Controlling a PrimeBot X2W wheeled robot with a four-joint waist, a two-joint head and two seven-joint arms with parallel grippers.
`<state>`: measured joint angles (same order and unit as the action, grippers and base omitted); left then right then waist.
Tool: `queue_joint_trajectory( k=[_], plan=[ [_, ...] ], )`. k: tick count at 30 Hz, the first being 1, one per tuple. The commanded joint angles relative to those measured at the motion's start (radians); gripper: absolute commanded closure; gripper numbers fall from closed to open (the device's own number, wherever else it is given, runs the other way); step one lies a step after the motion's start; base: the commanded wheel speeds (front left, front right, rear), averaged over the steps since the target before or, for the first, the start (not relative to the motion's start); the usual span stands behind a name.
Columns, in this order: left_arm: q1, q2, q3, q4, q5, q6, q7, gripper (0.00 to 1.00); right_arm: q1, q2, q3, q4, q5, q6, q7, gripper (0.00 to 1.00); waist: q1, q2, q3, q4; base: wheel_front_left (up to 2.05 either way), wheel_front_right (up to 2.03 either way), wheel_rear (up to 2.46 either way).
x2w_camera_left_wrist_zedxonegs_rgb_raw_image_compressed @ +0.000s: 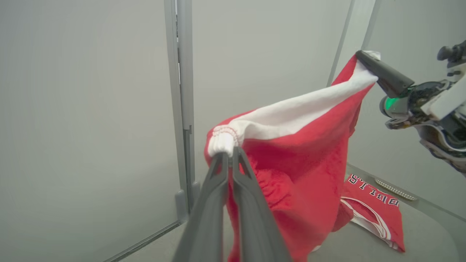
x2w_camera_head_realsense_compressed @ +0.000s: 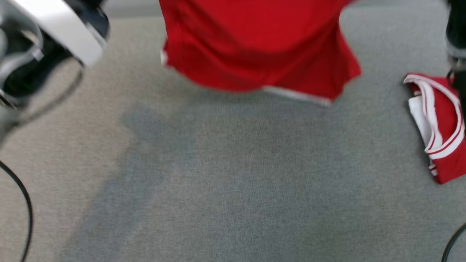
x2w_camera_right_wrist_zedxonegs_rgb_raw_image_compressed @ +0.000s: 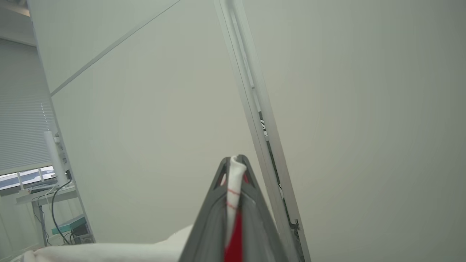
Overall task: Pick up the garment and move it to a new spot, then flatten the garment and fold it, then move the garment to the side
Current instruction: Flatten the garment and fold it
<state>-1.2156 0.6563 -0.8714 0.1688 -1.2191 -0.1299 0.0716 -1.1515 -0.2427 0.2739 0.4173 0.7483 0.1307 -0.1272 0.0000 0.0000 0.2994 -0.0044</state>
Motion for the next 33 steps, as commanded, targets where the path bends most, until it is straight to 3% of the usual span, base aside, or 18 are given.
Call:
queue_joint_trajectory(
  k=[1,9,14,18,23,33],
  plan=[
    [-0.07,0.011,-0.01,0.03,0.018,-0.002,-0.001,1.0,-0.073,0.0,-0.002,0.037,-0.009,0.0,-0.02,1.0,0.0,0.0,0.13,-0.022,0.0,0.0,0.0],
    [-0.393,0.013,-0.126,0.281,0.117,-0.001,-0.095,1.0,-0.439,0.04,-0.015,0.262,-0.099,0.0,-0.127,1.0,0.0,0.0,0.293,-0.054,0.0,0.0,0.0],
    [-0.434,0.002,-0.205,0.403,0.1,0.0,-0.151,1.0,-0.462,0.078,0.04,0.299,-0.082,0.0,-0.139,1.0,0.0,0.0,0.354,-0.062,0.0,0.0,0.0],
    [-0.386,0.005,-0.31,0.39,0.046,0.0,-0.148,1.0,-0.38,0.079,0.088,0.248,-0.056,0.0,-0.14,1.0,0.0,0.0,0.377,-0.063,0.0,0.0,0.0],
    [-0.318,0.019,-0.36,0.342,-0.049,-0.001,-0.177,1.0,-0.232,0.074,0.12,0.165,-0.013,0.0,-0.14,1.0,0.0,0.0,0.365,-0.066,0.0,0.0,0.0],
    [-0.017,0.046,-0.403,0.23,-0.167,-0.001,-0.259,1.0,0.225,0.025,0.172,-0.03,0.087,0.0,-0.14,1.0,0.0,0.0,0.2,-0.069,0.0,0.0,0.0]
  ],
)
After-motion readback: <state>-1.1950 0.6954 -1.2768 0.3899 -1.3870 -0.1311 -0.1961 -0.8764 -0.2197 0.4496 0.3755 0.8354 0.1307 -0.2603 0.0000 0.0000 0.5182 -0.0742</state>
